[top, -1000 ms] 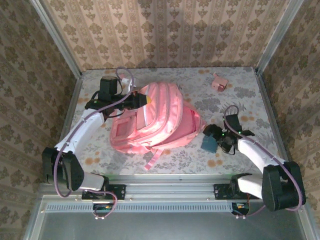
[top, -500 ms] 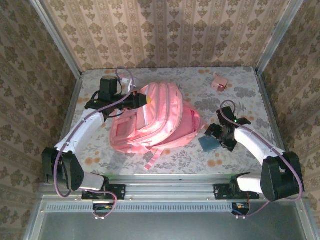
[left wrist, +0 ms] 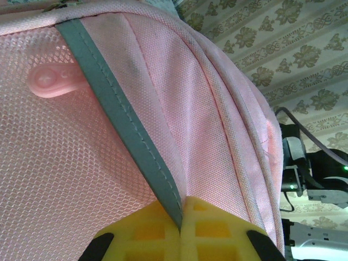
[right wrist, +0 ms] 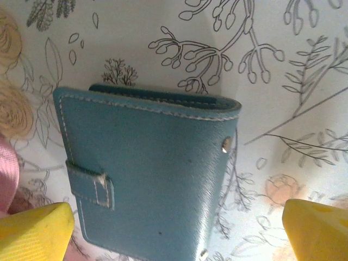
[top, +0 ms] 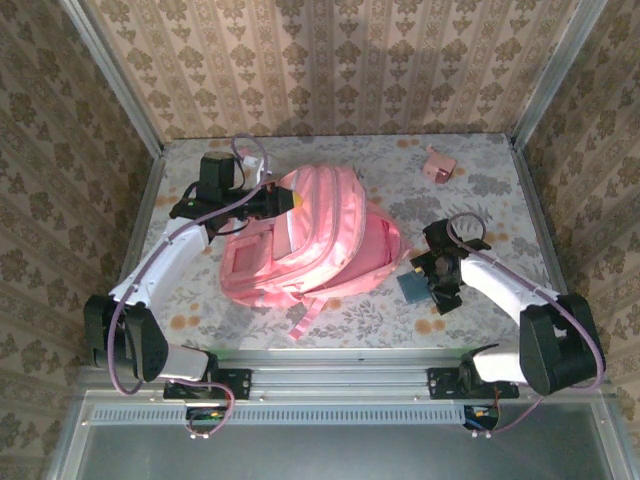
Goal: Pack the student bag
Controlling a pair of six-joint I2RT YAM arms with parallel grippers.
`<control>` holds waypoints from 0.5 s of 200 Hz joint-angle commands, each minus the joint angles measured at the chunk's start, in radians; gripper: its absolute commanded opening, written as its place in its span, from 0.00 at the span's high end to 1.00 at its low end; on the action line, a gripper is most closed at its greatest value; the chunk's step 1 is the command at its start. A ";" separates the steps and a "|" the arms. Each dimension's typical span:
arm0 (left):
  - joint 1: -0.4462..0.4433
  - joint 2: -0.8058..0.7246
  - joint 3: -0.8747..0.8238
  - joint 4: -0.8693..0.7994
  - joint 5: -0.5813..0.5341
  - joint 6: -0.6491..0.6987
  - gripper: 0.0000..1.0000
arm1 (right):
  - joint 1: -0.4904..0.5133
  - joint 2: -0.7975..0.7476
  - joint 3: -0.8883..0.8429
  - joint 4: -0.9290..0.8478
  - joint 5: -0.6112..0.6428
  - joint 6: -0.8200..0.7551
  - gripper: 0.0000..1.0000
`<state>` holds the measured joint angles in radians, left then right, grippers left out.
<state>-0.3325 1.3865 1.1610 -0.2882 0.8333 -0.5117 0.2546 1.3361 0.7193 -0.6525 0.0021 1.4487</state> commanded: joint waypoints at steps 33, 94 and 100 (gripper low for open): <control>0.011 -0.018 0.012 0.014 0.027 0.008 1.00 | 0.005 0.106 0.001 0.146 0.060 0.070 0.00; 0.013 -0.018 0.011 0.012 0.024 0.007 1.00 | 0.001 0.246 0.063 0.063 0.041 0.021 0.03; 0.015 -0.019 0.011 0.012 0.025 0.007 1.00 | 0.001 0.247 0.072 0.044 0.051 0.015 0.05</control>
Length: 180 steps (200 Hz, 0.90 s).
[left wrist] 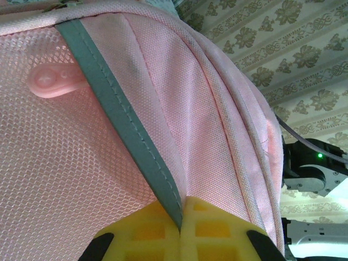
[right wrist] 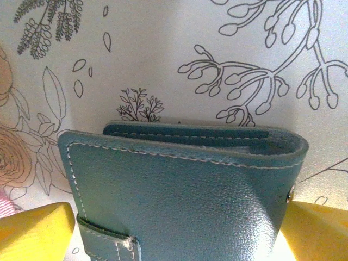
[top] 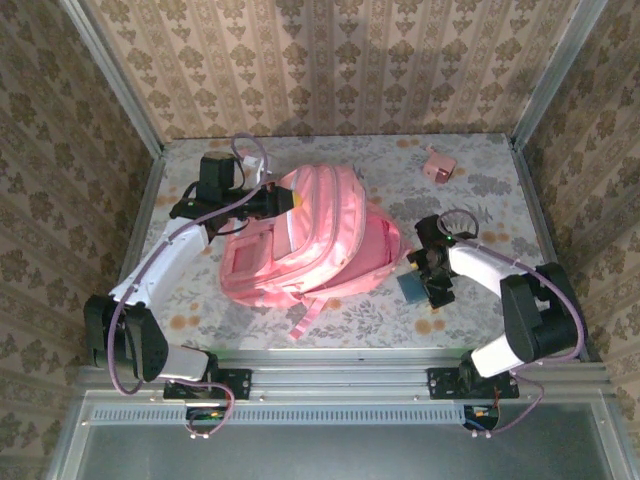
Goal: Pack the student bag
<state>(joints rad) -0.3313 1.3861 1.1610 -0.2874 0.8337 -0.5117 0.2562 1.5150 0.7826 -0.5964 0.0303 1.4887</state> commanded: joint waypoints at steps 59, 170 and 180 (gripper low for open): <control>0.014 -0.013 0.011 0.011 0.022 0.008 1.00 | 0.004 0.047 0.004 -0.016 0.055 -0.046 0.22; 0.005 0.016 0.032 -0.006 0.059 0.023 1.00 | 0.000 -0.264 0.020 -0.068 0.131 -0.289 0.24; -0.010 0.028 0.049 -0.020 0.076 0.034 1.00 | 0.000 -0.321 0.016 -0.068 0.146 -0.337 0.25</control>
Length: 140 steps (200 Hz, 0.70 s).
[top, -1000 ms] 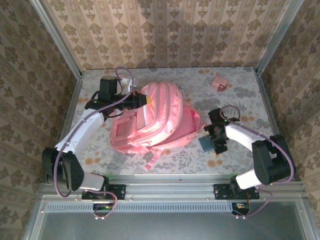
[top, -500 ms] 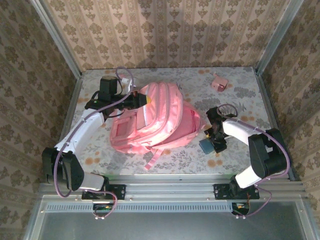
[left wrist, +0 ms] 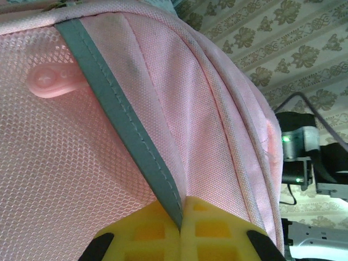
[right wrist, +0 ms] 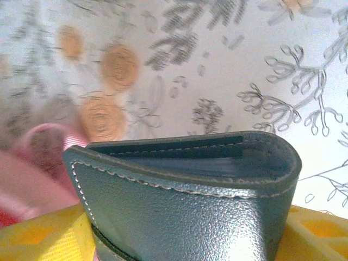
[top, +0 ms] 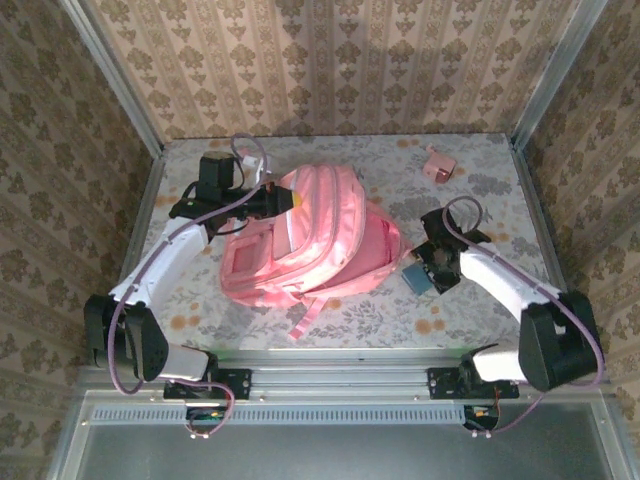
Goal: Pack the student bag
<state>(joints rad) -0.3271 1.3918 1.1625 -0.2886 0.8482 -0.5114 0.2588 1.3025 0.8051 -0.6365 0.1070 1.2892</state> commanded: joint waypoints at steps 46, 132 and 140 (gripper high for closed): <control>-0.093 0.042 0.136 -0.120 0.100 0.128 1.00 | -0.003 -0.321 -0.007 0.074 -0.006 -0.361 0.29; 0.000 -0.063 -0.013 0.319 0.363 -0.106 1.00 | 0.054 -0.163 0.024 0.279 -0.355 -0.462 0.34; -0.001 -0.075 -0.024 0.326 0.367 -0.101 1.00 | 0.067 -0.153 0.032 0.280 -0.361 -0.466 0.34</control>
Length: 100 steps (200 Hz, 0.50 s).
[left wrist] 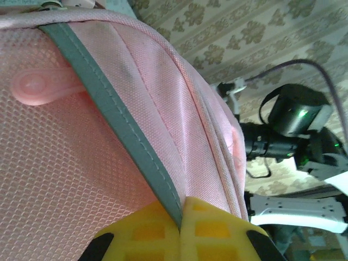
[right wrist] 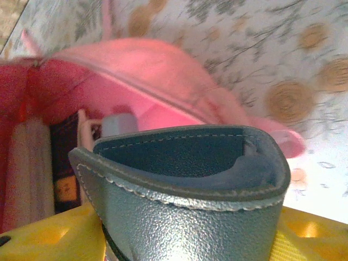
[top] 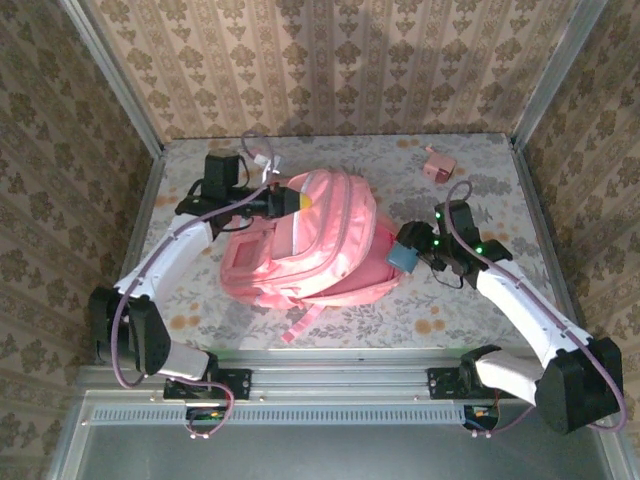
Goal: Pack the student bag
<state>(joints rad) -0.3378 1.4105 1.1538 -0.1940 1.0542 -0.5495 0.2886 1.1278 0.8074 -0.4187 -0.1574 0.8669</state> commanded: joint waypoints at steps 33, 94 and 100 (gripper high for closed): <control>0.006 -0.105 -0.017 0.237 0.165 -0.069 1.00 | 0.095 0.033 0.011 0.119 -0.113 -0.033 0.33; -0.052 -0.056 0.140 -0.073 0.120 0.101 1.00 | 0.170 0.124 -0.028 0.342 -0.191 0.042 0.33; -0.053 -0.056 0.141 -0.057 0.126 0.084 1.00 | 0.180 0.140 -0.022 0.364 -0.191 0.054 0.33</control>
<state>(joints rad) -0.3614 1.3808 1.1893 -0.2420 1.0847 -0.5518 0.4347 1.2251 0.7891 -0.1959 -0.2970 0.8749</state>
